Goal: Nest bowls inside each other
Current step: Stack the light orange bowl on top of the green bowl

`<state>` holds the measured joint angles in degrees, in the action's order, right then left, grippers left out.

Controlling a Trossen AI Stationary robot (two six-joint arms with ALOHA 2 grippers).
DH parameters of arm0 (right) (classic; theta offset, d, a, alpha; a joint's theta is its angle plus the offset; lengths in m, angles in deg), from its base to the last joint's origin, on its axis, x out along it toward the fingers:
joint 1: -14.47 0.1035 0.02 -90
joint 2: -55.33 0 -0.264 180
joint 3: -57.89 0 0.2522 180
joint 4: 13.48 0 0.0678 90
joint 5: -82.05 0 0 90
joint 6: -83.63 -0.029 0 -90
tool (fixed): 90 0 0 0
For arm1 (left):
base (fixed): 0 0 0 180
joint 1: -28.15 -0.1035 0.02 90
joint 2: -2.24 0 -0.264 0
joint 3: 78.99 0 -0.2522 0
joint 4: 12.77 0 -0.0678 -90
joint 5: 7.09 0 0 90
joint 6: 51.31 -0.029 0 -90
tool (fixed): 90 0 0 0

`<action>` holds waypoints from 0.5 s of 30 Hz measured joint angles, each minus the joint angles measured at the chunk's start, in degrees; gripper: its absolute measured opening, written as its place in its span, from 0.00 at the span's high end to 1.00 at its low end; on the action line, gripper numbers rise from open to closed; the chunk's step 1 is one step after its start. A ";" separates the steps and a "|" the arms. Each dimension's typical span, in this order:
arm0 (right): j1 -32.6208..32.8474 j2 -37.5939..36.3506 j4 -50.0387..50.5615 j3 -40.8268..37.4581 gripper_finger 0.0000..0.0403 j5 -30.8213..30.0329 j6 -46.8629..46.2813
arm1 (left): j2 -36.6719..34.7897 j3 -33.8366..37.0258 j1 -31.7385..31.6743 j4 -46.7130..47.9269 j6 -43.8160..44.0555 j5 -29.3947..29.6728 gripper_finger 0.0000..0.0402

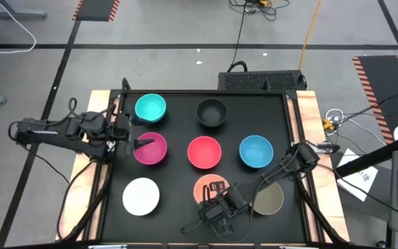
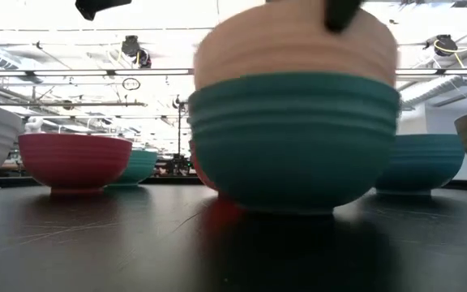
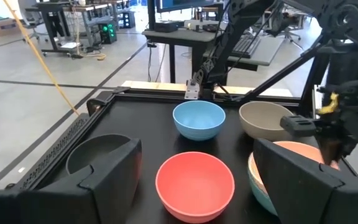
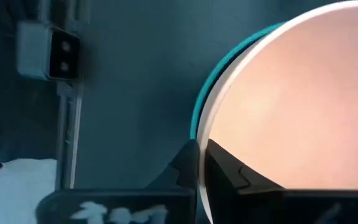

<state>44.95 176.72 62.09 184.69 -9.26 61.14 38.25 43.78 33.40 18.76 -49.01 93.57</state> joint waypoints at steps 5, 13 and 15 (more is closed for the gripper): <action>0.02 0.45 0.22 -0.02 0.99 1.51 0.00 | 0.00 0.00 0.76 0.01 0.27 0.02 0.22; -0.15 0.56 -0.57 0.00 1.00 1.32 -0.63 | 0.00 0.00 2.20 0.12 0.91 0.18 0.22; -0.15 0.56 -0.65 0.00 0.99 1.33 -1.09 | -0.02 0.00 2.70 0.15 1.03 0.61 0.22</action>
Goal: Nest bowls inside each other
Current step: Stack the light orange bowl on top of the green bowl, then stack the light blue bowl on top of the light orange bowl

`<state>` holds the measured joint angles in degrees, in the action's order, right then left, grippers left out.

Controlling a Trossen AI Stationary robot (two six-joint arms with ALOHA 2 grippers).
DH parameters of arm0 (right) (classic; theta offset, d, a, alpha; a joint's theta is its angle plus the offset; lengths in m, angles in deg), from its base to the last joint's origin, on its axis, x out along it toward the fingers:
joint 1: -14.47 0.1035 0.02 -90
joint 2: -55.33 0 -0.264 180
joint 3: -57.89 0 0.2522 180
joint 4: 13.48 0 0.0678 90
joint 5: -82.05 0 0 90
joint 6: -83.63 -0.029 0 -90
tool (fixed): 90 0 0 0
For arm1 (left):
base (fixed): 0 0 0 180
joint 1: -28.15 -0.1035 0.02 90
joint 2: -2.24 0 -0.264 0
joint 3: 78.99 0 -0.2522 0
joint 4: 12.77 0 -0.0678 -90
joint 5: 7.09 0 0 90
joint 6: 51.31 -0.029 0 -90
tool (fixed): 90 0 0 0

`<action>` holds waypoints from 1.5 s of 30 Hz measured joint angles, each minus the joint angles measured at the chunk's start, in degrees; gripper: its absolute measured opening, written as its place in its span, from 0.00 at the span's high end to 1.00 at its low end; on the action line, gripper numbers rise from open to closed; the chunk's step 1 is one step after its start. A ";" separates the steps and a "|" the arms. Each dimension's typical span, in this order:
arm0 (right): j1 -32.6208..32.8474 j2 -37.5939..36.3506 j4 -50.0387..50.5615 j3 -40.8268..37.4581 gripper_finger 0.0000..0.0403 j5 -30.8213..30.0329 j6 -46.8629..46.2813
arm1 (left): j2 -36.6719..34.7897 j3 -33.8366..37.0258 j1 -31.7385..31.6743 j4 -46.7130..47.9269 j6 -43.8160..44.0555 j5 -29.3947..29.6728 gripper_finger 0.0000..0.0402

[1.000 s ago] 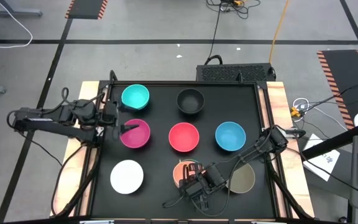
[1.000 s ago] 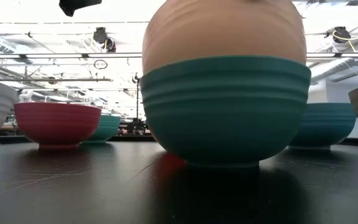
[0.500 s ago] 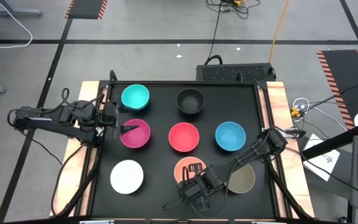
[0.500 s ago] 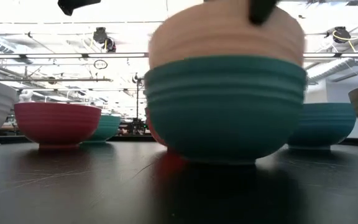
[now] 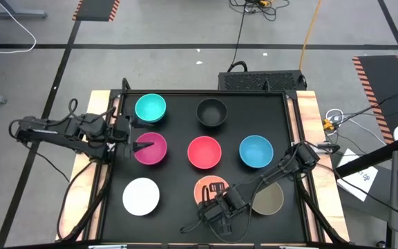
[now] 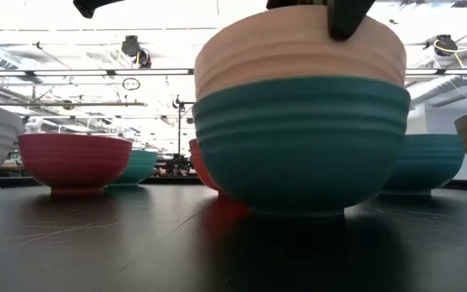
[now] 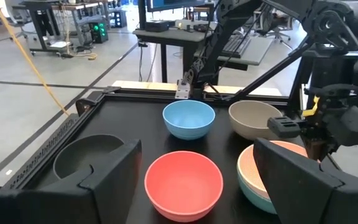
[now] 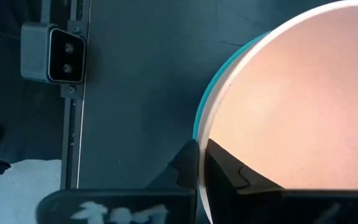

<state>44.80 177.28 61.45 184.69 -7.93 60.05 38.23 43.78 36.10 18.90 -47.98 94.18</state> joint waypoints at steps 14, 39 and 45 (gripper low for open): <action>-0.37 0.00 -2.19 0.00 0.56 -0.22 -4.06 | 0.02 0.00 3.82 0.33 0.22 3.96 0.22; -6.63 -11.67 -0.19 0.02 0.47 -5.19 1.81 | 1.79 0.00 5.37 0.42 -0.61 5.42 0.22; -8.59 -15.05 0.24 0.02 0.47 -7.64 6.11 | 2.35 0.00 5.37 -0.53 -1.14 5.42 0.22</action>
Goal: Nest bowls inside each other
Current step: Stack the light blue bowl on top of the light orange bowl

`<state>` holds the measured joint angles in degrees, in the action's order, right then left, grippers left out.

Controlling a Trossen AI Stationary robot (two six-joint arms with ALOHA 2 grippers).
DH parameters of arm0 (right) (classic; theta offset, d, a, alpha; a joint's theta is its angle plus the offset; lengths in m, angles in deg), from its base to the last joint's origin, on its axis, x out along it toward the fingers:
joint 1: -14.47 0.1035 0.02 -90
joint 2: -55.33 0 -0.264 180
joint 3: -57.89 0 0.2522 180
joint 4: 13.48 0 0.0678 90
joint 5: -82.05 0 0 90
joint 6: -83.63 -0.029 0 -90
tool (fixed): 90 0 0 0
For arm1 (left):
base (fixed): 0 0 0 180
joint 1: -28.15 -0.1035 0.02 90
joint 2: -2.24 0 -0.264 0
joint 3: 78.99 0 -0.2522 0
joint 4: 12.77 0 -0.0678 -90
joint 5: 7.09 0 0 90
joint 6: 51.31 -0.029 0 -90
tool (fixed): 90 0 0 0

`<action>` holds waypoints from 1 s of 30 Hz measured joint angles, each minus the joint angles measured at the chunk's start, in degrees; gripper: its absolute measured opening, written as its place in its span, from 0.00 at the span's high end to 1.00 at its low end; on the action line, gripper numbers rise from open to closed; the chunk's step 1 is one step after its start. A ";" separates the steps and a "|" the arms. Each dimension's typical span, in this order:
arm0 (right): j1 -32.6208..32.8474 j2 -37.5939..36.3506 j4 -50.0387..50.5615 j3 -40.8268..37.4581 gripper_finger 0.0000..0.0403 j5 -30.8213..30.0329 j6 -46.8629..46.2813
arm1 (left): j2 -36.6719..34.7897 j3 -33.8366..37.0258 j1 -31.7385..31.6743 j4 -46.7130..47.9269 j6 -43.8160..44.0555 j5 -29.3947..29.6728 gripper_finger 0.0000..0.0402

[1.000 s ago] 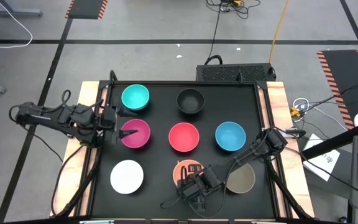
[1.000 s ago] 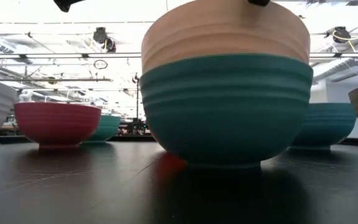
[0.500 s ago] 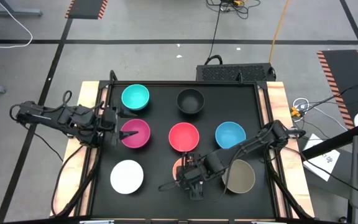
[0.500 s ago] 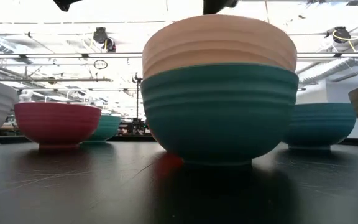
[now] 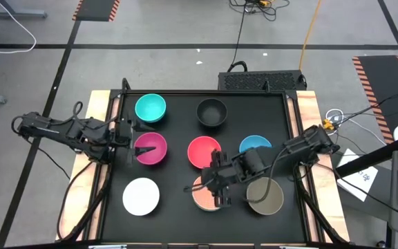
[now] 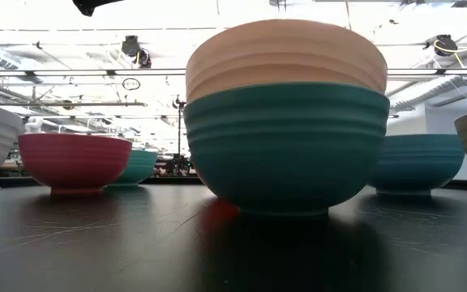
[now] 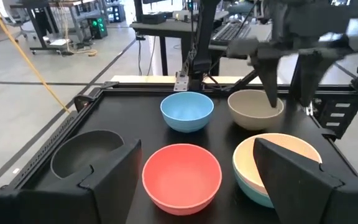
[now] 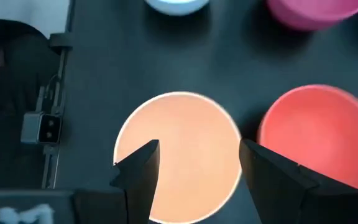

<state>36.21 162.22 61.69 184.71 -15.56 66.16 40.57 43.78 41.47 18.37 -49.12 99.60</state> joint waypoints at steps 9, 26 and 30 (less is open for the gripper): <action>-1.04 -9.13 -2.31 0.00 0.47 -8.03 9.21 | -0.81 0.00 0.01 -2.70 -2.06 0.01 0.22; -11.57 -34.83 -16.70 -26.53 0.47 -16.22 19.07 | -3.15 0.00 0.01 -4.13 -4.69 0.44 0.22; -14.74 -41.31 -23.42 -33.50 0.47 -10.96 20.82 | -3.42 0.00 0.00 -4.04 -4.71 0.69 0.22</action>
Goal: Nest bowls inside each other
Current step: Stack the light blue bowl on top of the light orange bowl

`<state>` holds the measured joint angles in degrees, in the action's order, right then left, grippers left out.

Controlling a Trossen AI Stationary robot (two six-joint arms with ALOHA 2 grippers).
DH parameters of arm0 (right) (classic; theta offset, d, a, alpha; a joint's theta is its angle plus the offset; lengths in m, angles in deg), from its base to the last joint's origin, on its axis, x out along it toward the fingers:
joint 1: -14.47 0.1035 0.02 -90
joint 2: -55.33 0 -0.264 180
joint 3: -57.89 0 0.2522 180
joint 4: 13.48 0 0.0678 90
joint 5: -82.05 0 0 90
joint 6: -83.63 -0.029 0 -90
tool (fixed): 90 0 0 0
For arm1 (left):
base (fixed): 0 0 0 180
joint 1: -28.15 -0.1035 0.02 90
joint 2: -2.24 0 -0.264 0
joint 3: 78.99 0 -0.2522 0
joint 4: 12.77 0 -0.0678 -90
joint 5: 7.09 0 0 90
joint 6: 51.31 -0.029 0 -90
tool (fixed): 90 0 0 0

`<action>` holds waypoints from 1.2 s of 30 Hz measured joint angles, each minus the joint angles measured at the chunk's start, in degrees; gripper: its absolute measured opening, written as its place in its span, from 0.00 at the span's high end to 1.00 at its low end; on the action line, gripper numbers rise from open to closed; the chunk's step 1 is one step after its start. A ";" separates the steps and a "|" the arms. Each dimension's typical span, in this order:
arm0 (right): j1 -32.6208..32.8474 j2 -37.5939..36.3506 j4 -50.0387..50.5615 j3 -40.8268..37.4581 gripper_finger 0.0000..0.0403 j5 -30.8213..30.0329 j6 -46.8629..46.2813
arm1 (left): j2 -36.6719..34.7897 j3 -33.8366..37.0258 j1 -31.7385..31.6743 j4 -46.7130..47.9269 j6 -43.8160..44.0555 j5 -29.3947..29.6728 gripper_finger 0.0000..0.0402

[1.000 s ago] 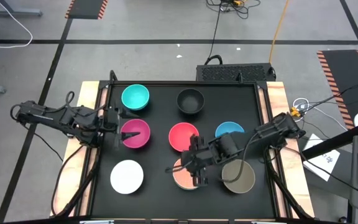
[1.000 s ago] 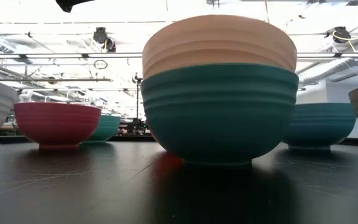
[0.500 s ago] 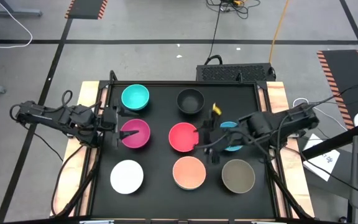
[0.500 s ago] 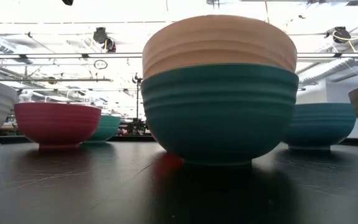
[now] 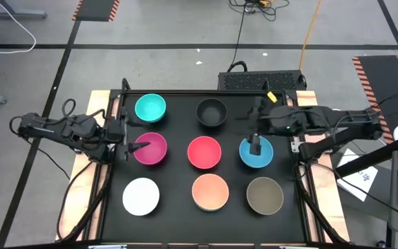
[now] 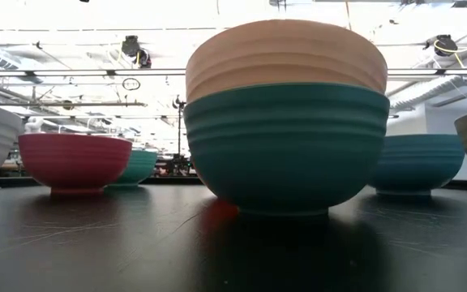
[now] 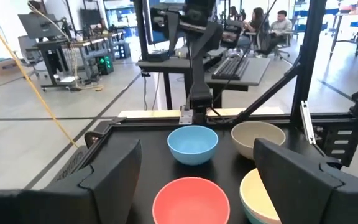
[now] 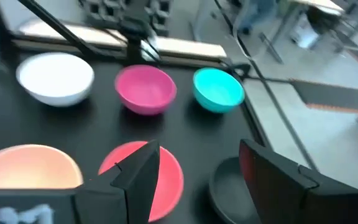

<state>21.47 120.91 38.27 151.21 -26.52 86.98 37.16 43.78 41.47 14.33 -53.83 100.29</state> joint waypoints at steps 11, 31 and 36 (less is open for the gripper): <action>-3.02 -6.61 -12.96 -16.94 0.47 6.70 0.81 | -0.53 0.00 0.00 0.60 -0.41 3.13 0.22; -2.25 -7.48 -18.08 -18.54 0.47 9.93 0.15 | -1.25 -2.09 -6.91 4.55 0.11 14.40 0.22; -2.07 -7.48 -18.05 -18.54 0.47 9.89 -1.14 | -1.06 -5.46 -13.58 8.51 0.15 11.26 0.22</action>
<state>19.40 113.43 20.22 132.67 -16.63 85.84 36.09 38.33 27.90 22.83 -53.69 111.55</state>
